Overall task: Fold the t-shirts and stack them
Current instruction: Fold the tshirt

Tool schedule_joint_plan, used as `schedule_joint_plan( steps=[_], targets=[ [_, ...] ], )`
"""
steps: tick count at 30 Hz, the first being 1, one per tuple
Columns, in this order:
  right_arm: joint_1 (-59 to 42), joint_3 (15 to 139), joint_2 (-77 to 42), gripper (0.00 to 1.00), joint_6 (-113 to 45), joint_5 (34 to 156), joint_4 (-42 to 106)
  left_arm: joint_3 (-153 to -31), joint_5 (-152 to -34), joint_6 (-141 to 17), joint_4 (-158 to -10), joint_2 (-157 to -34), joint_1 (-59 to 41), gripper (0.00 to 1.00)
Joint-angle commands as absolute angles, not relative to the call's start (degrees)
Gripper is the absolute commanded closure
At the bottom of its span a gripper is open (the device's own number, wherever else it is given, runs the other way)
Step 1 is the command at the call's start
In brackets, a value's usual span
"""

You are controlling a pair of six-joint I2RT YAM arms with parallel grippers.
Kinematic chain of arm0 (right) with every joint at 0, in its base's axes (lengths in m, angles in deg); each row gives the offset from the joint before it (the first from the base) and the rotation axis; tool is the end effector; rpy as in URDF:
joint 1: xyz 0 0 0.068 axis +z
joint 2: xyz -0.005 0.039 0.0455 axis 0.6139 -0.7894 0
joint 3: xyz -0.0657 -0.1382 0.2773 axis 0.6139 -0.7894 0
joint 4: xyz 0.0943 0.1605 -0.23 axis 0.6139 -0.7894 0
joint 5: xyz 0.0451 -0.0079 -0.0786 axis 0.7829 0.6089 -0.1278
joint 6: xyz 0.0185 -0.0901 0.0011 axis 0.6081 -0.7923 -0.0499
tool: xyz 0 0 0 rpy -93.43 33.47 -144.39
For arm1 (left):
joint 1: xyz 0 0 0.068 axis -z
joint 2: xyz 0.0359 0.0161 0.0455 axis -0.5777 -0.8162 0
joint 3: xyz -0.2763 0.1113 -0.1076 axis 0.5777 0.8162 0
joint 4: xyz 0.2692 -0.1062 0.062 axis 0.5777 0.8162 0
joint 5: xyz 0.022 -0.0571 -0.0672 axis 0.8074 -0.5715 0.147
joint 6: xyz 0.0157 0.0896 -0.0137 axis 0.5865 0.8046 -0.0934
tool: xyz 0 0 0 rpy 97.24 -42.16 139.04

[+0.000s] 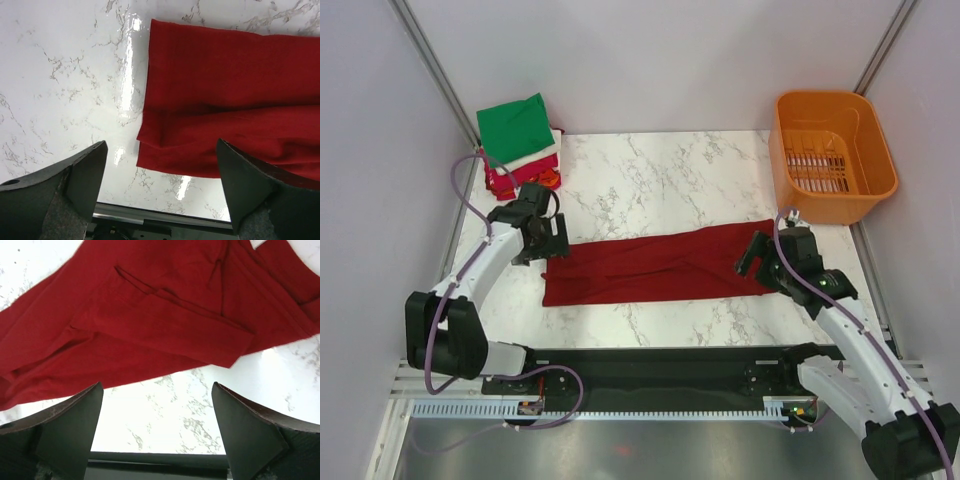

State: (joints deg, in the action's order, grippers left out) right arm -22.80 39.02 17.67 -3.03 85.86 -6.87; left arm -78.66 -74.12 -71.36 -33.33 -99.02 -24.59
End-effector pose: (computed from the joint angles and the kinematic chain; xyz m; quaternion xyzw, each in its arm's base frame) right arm 0.1922 0.0498 0.2390 0.1878 0.9129 0.1522 0.3288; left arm 0.2985 -0.0411 0.2325 -0.1003 0.9735 0.0365 0.2023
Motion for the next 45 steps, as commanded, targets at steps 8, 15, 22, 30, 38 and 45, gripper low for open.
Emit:
schedule_joint_plan(
  steps=[8, 15, 22, 30, 38, 45],
  targets=[
    [-18.89, 49.48, -3.29, 0.07, -4.48, 85.45, 6.42, -86.94, -73.24, -72.41, -33.97, -106.76, -24.48, 0.21],
    [-16.69, 50.90, -9.18, 0.06, -6.24, 85.44, 8.18, -80.27, -73.51, -79.43, -35.63, -106.68, -23.78, 0.23],
    [-16.17, 49.31, -13.75, 0.07, -7.56, 87.02, 11.16, -87.02, -68.33, -81.02, -36.60, -113.17, -23.87, 0.35],
    [-15.99, 49.66, -14.99, 0.07, -10.11, 88.26, 11.43, -93.61, -68.32, -81.02, -36.60, -124.68, -23.87, 0.35],
    [-15.99, 49.75, -16.22, 0.06, -11.34, 87.90, 10.99, -93.18, -68.32, -81.02, -36.60, -126.10, -24.92, 0.35],
    [-15.99, 51.06, -17.89, 0.07, -12.83, 88.17, 10.12, -93.09, -68.32, -81.02, -36.60, -128.56, -26.06, 0.35]
  ],
)
